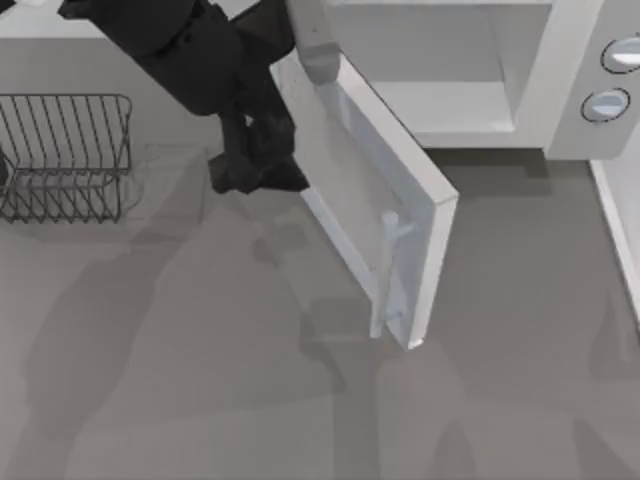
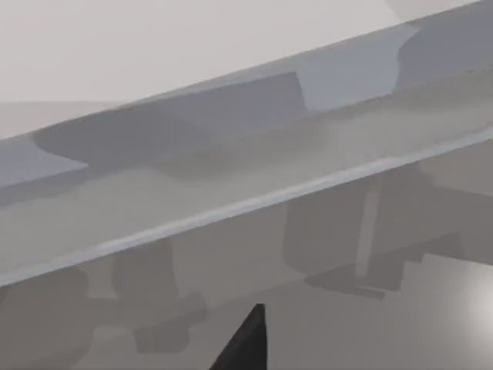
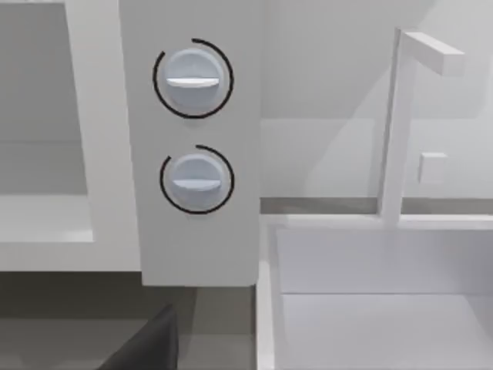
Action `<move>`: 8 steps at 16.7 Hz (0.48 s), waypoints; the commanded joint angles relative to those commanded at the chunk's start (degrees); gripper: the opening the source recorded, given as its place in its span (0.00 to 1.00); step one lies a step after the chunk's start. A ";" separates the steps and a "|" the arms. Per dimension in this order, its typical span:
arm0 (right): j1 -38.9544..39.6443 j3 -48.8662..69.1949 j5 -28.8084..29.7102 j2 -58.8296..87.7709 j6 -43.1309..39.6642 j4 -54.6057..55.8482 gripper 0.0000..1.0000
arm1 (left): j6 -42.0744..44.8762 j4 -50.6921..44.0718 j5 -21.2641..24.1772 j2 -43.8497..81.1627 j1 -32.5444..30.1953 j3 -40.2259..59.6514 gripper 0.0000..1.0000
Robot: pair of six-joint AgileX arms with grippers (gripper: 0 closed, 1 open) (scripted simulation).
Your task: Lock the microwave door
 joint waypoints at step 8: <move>0.00 0.00 0.00 0.00 0.00 0.00 1.00 | 0.00 0.00 0.00 0.00 0.00 0.00 0.00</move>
